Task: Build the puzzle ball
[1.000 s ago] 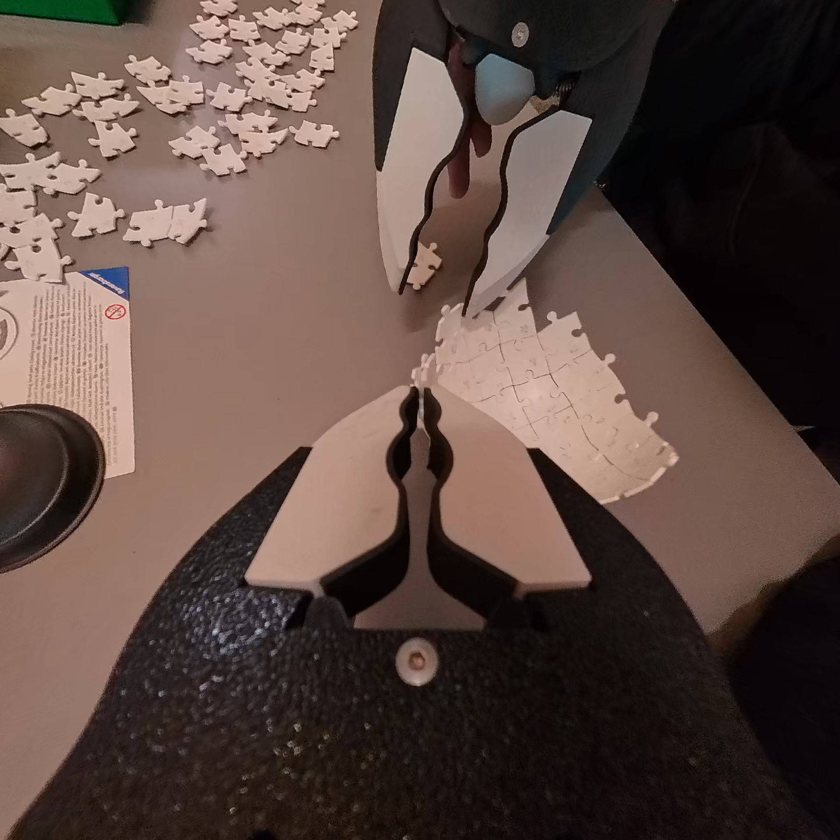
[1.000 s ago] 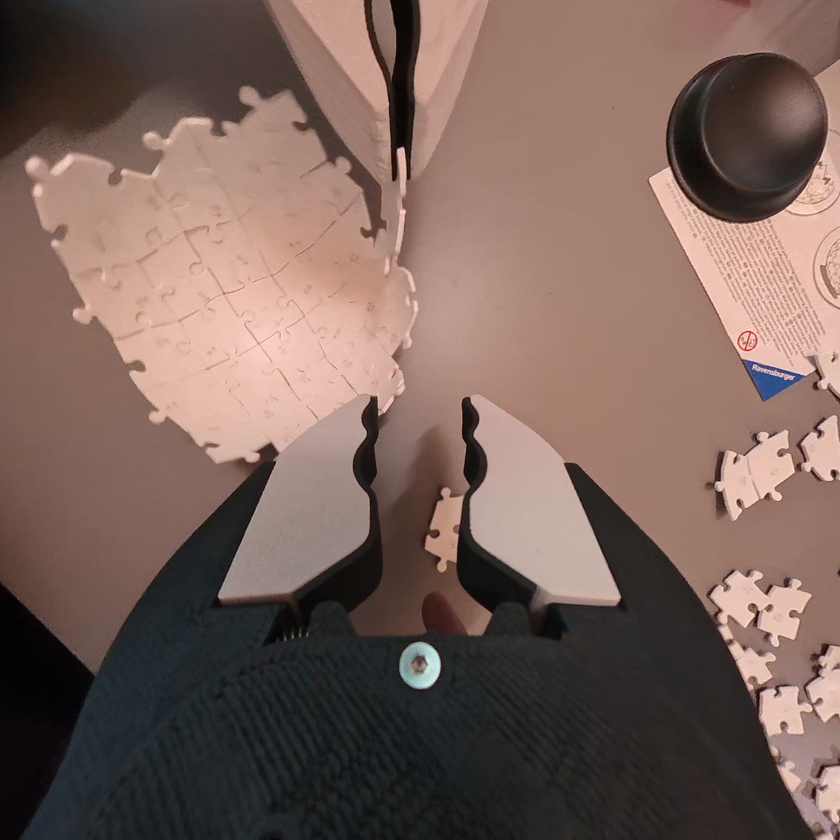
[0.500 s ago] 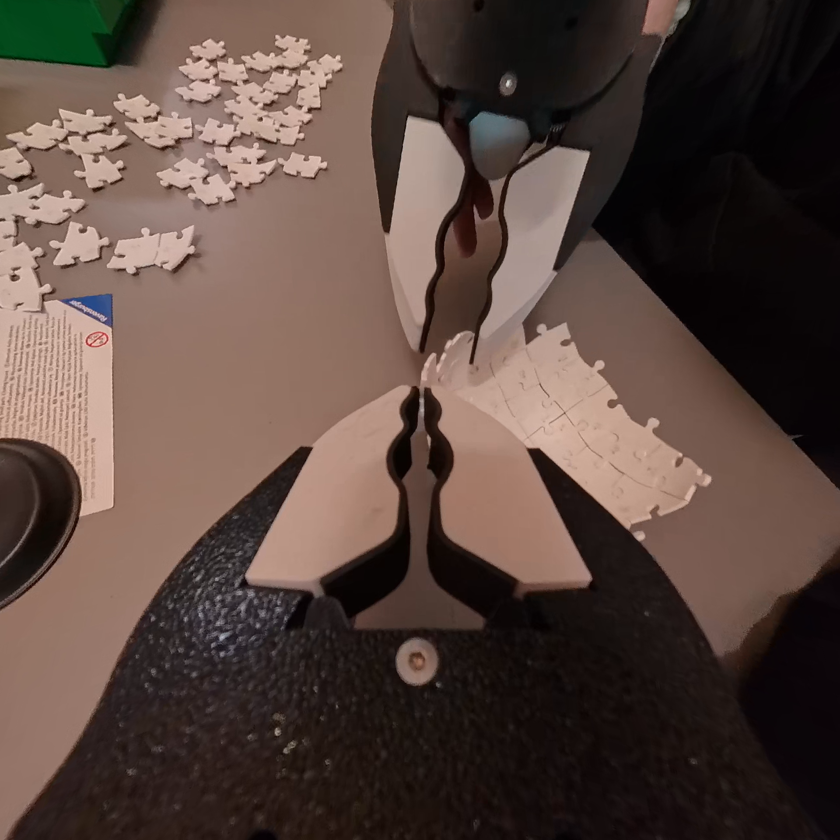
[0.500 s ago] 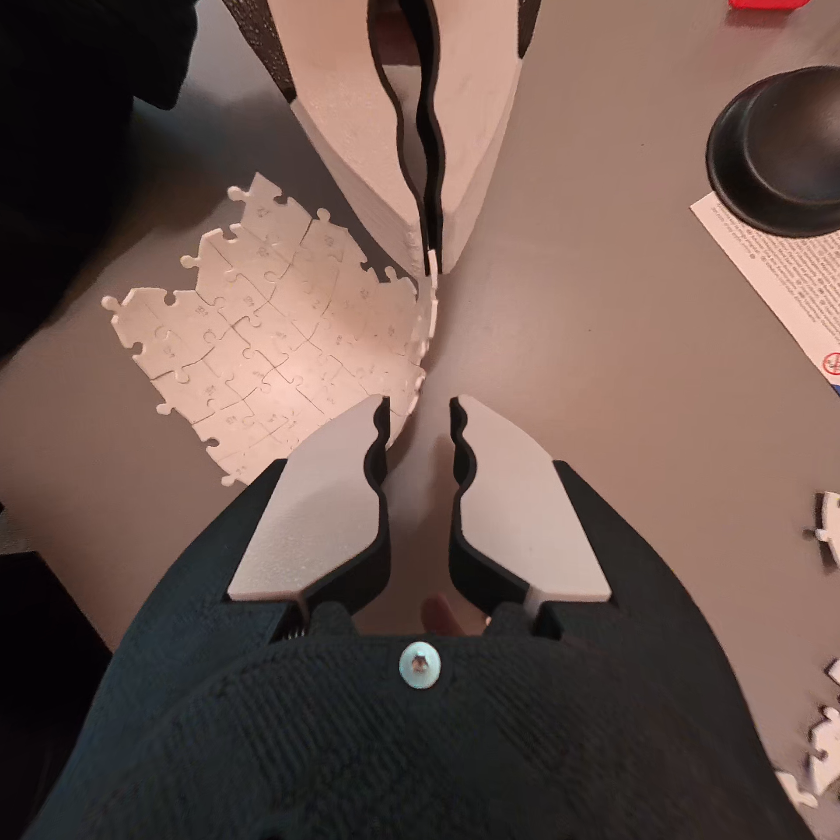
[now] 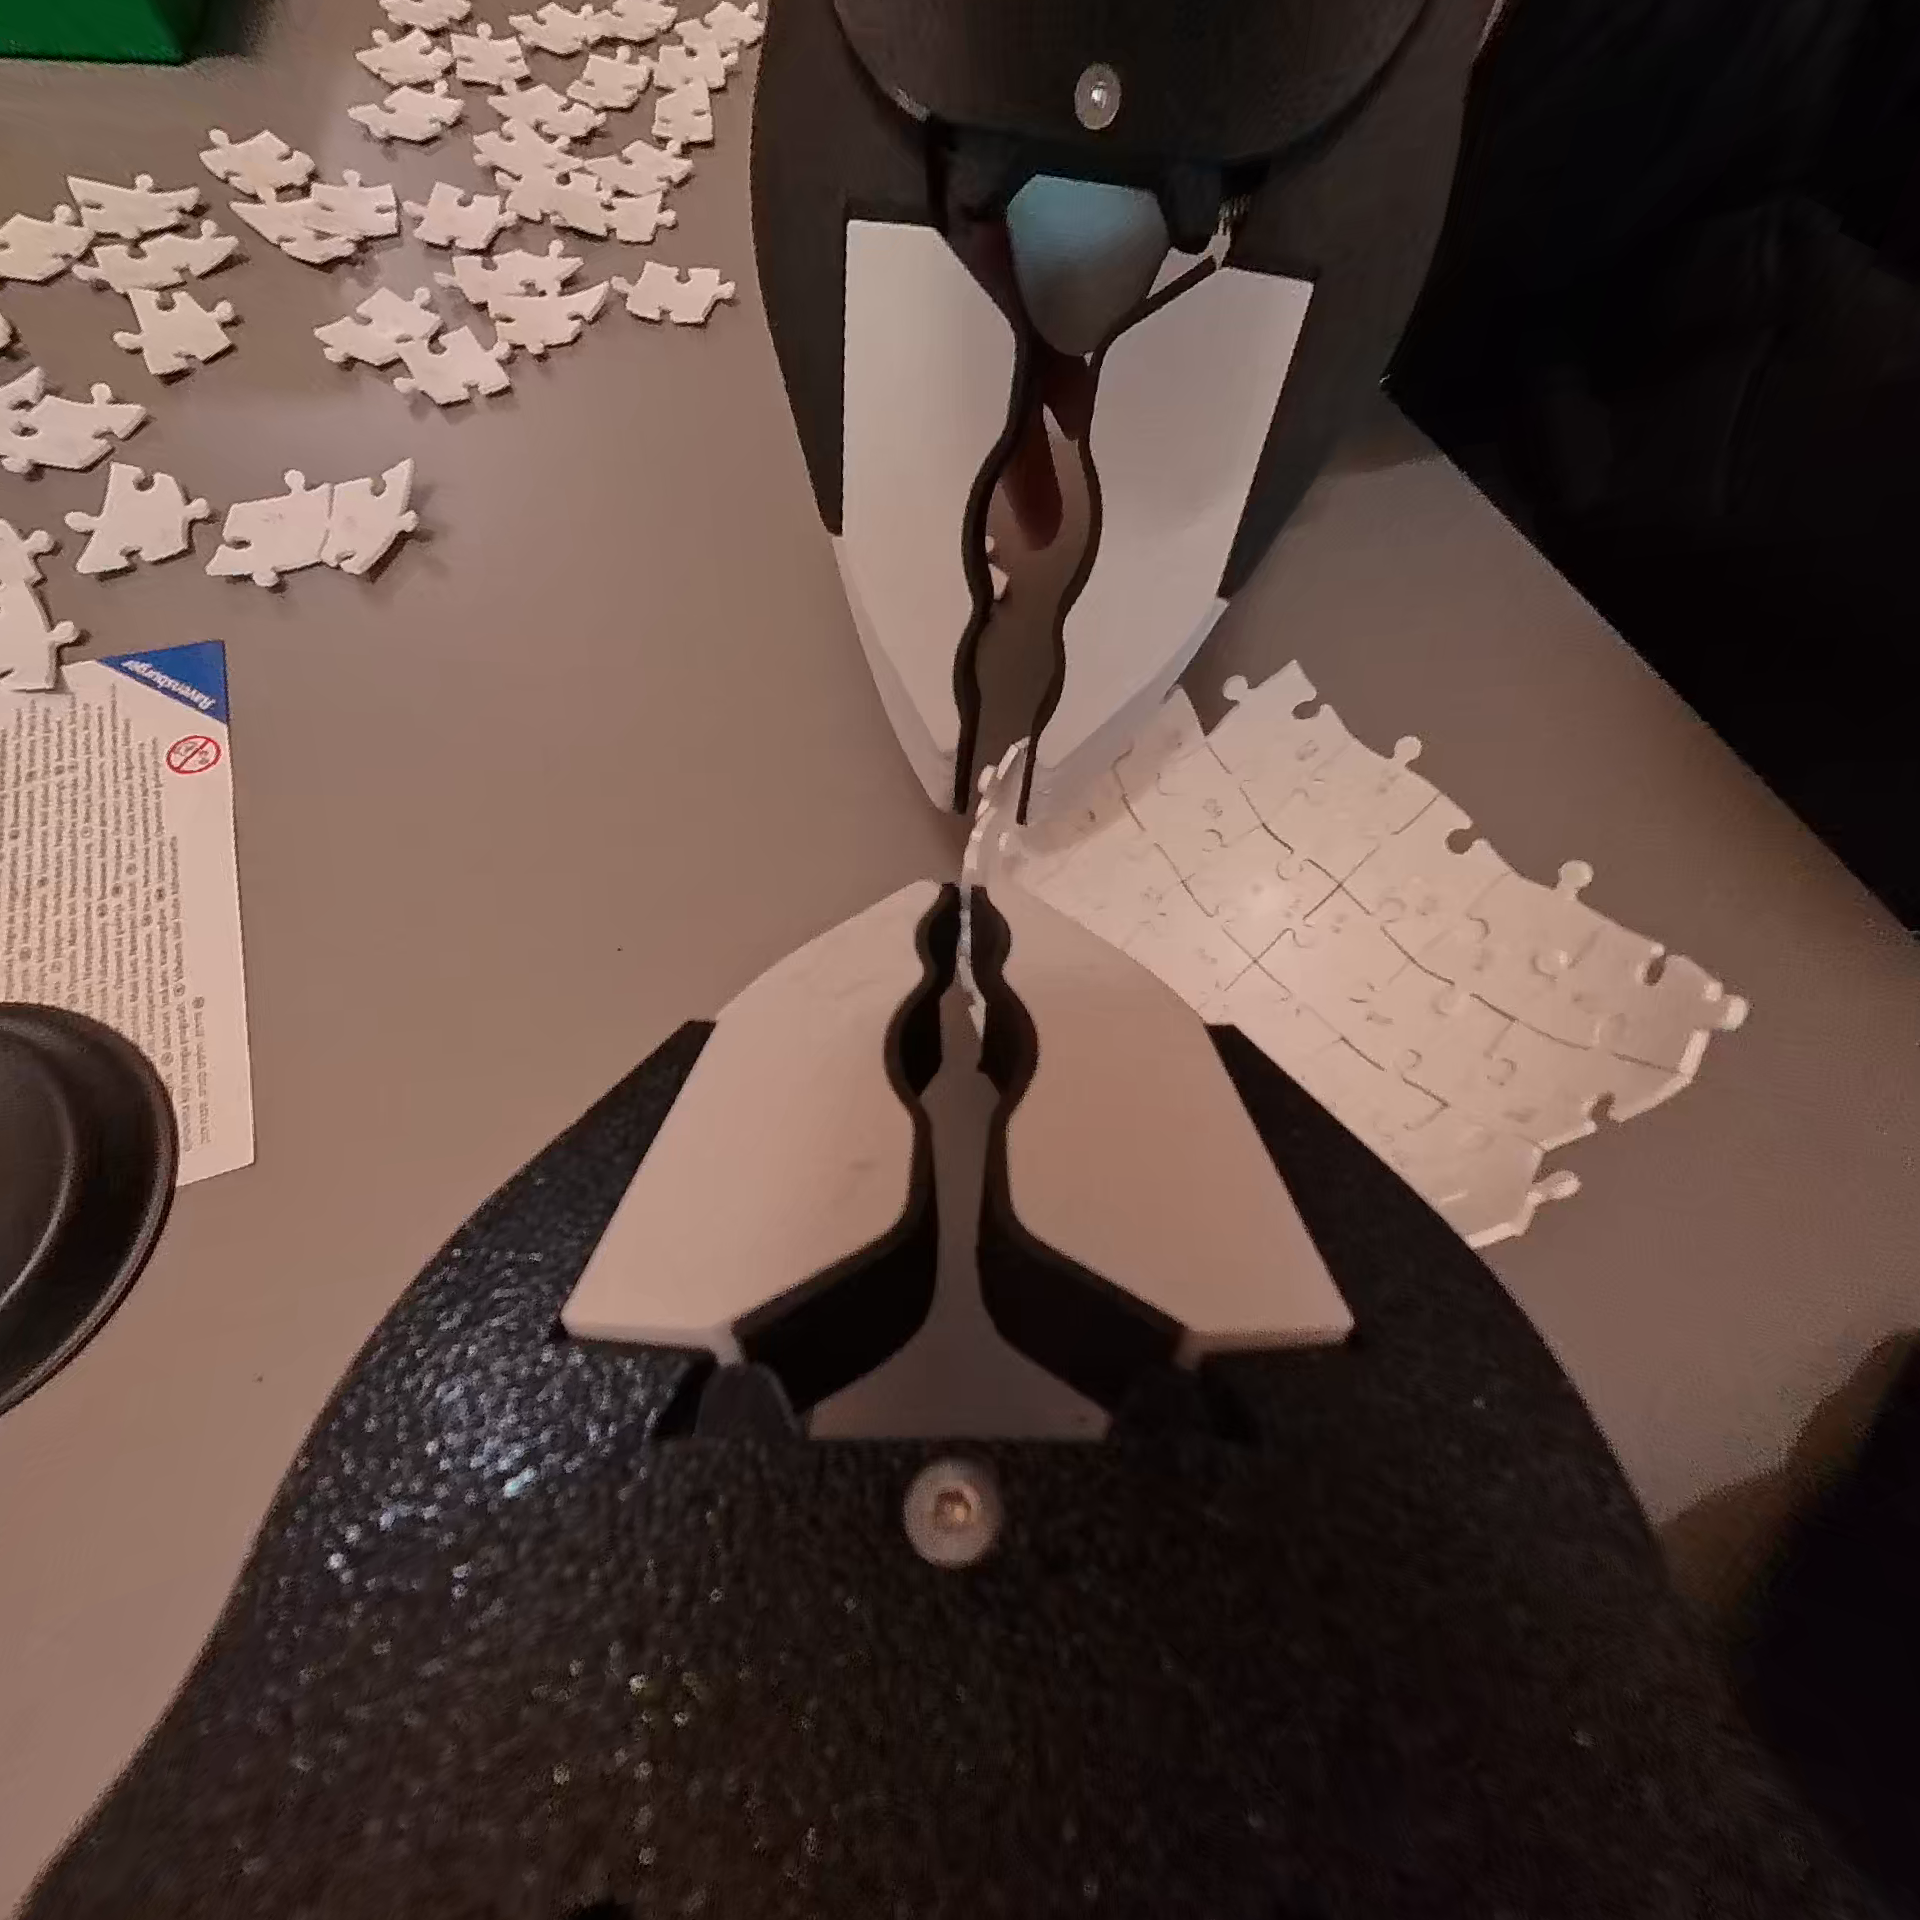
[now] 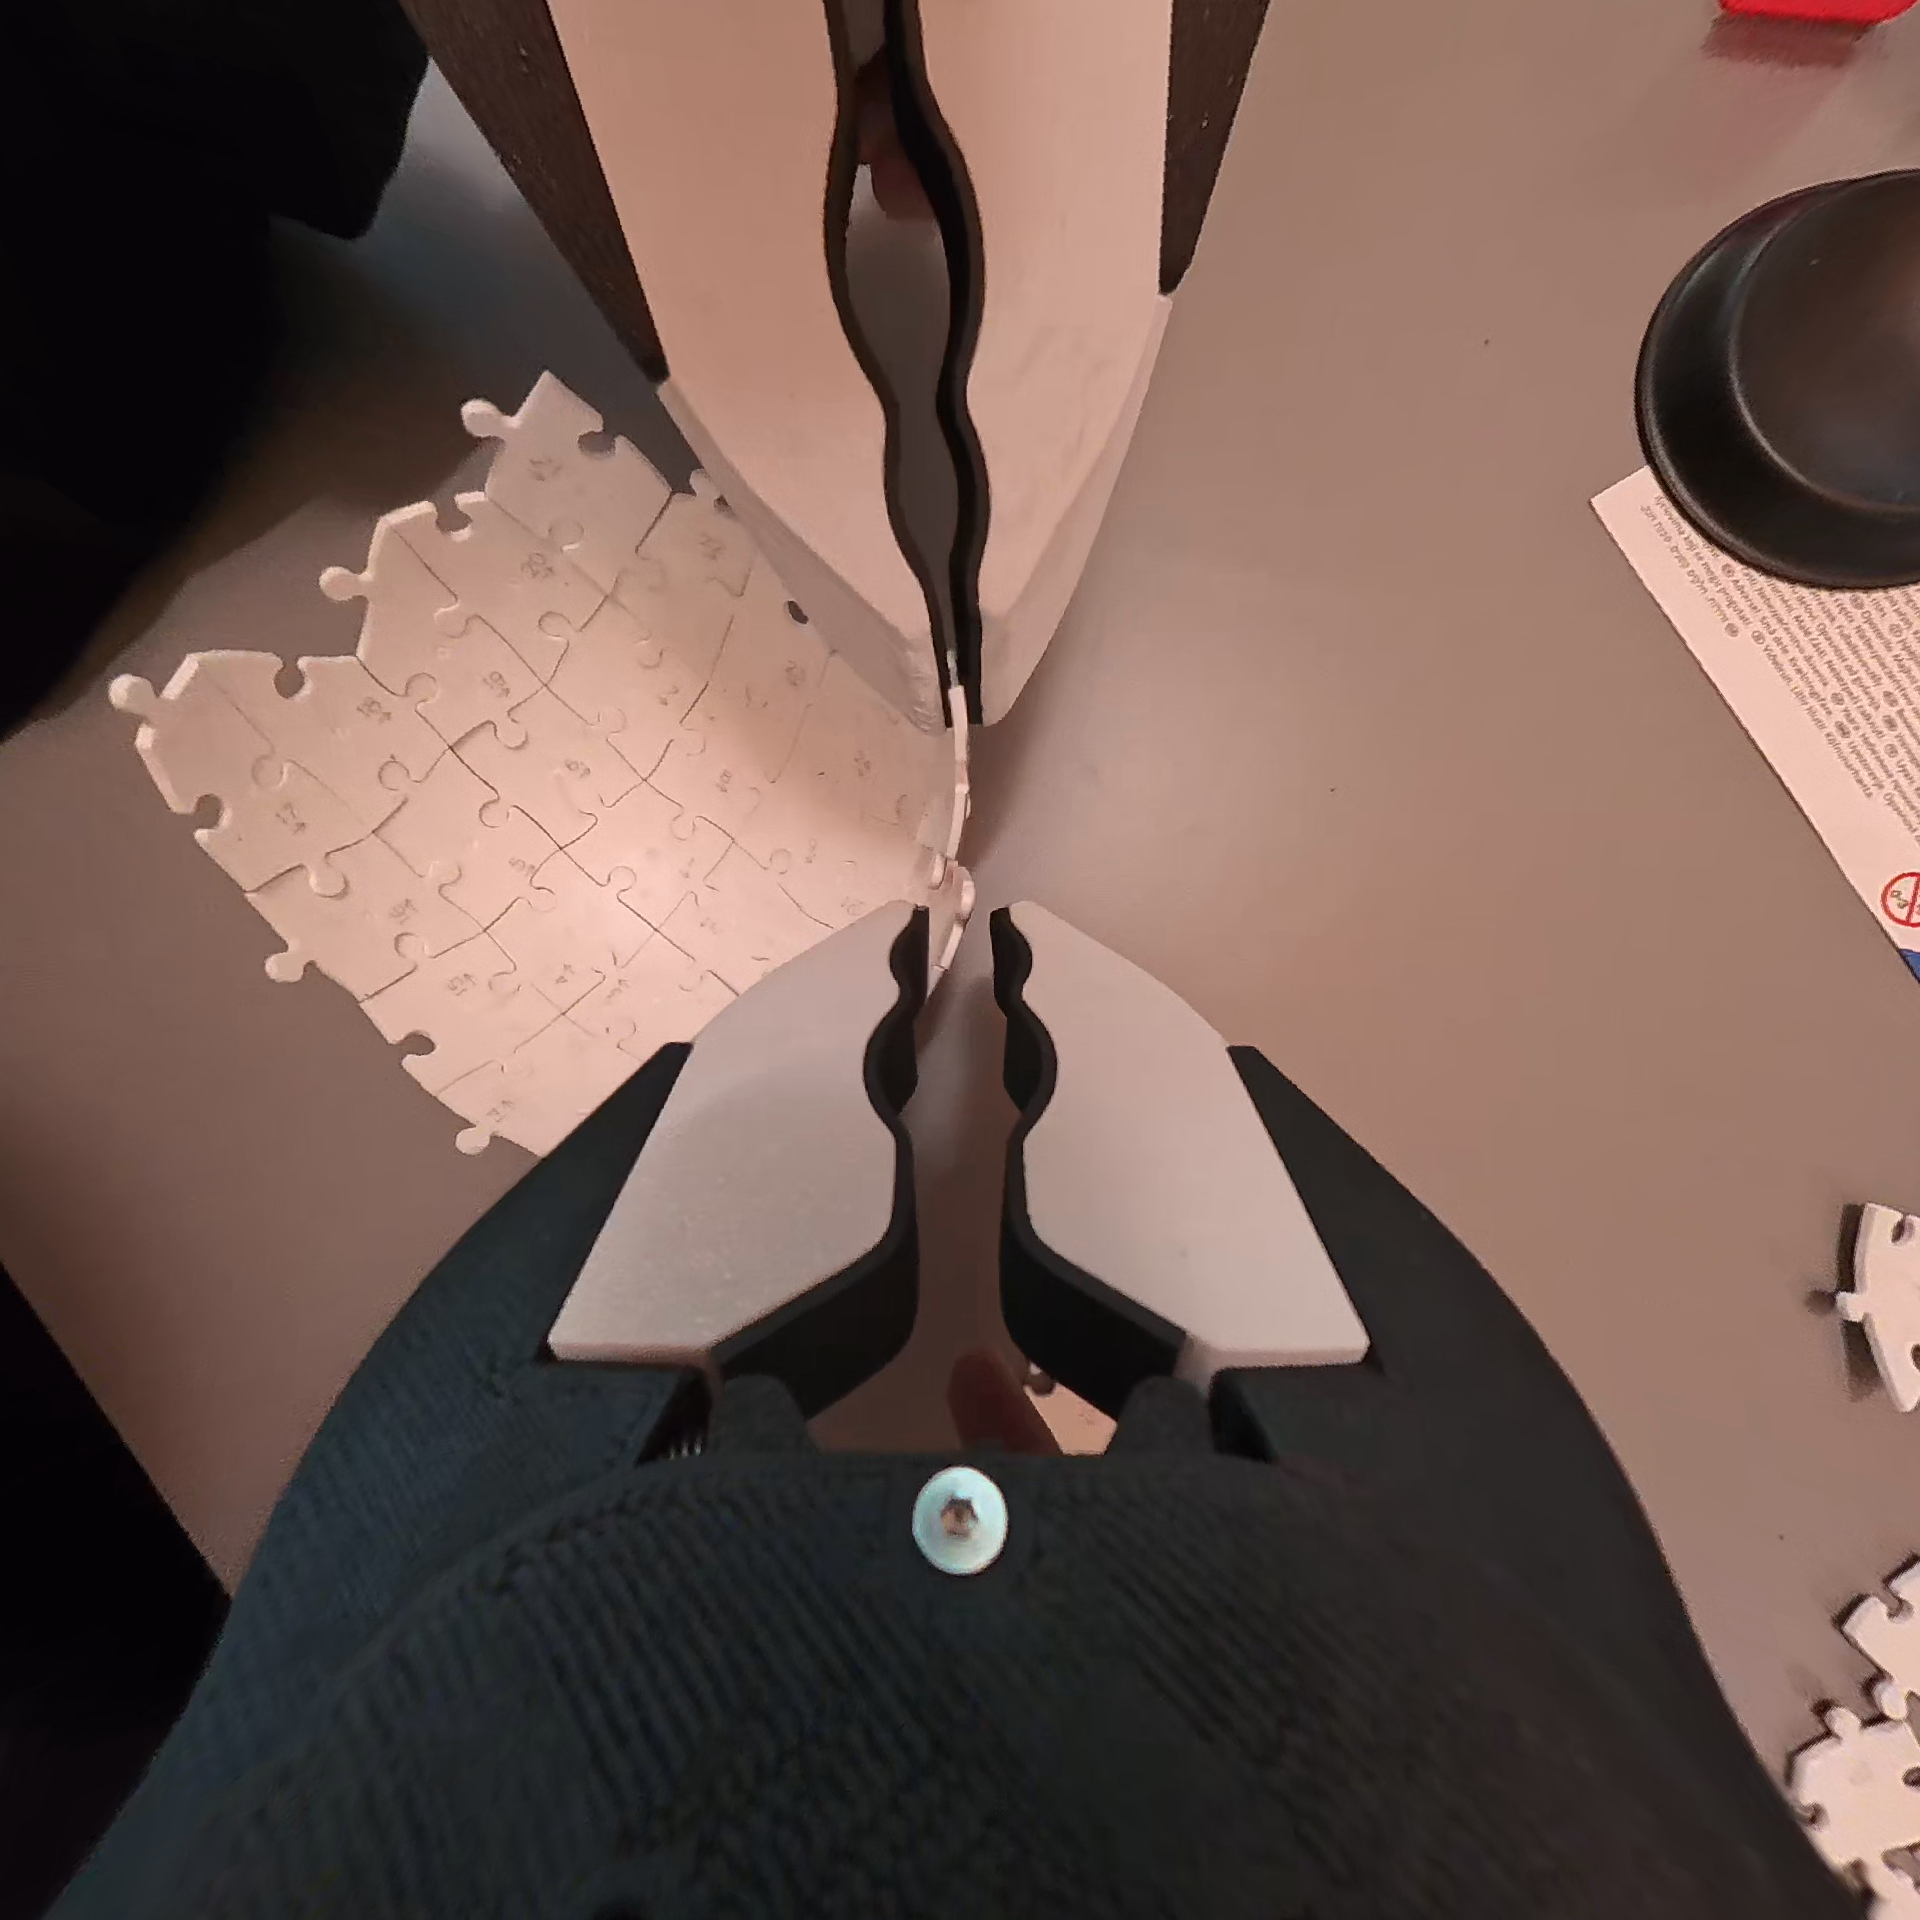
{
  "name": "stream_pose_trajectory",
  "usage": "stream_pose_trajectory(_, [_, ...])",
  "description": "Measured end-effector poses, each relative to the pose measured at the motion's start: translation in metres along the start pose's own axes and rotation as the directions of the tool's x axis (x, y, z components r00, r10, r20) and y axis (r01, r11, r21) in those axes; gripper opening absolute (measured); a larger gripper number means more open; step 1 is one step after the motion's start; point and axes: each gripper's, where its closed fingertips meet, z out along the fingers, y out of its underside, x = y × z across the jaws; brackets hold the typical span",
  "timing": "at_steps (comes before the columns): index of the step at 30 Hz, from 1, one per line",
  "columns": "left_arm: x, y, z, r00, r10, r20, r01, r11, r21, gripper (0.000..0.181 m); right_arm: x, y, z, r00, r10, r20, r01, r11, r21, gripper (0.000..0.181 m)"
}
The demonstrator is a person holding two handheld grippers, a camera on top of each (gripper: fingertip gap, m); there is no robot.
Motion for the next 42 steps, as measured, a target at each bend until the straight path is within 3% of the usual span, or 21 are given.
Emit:
stream_pose_trajectory(10, [-0.001,0.01,0.003,1.0,-0.023,-0.017,0.022,0.999,-0.039,0.001,-0.001,-0.004,0.007,0.998,-0.003,0.066,0.002,1.0,0.003,0.007])
stream_pose_trajectory(22, [-0.006,0.018,-0.006,0.998,-0.06,0.005,0.061,0.997,-0.046,0.001,0.003,-0.011,0.016,0.987,-0.116,0.109,0.122,0.991,-0.05,0.008])
stream_pose_trajectory(28, [-0.009,0.023,-0.01,0.996,-0.082,0.028,0.083,0.995,-0.058,0.002,0.005,-0.02,0.021,0.989,-0.069,0.132,0.071,0.997,-0.016,0.009])
stream_pose_trajectory(37, [-0.009,0.027,-0.015,0.992,-0.12,0.027,0.122,0.991,-0.058,0.002,0.007,-0.03,0.023,0.986,0.062,0.154,-0.07,0.996,0.047,0.035])
stream_pose_trajectory(42, [-0.009,0.025,-0.015,0.992,-0.124,0.018,0.125,0.991,-0.045,0.001,0.001,-0.027,0.027,0.979,0.085,0.184,-0.091,0.996,0.023,0.032])
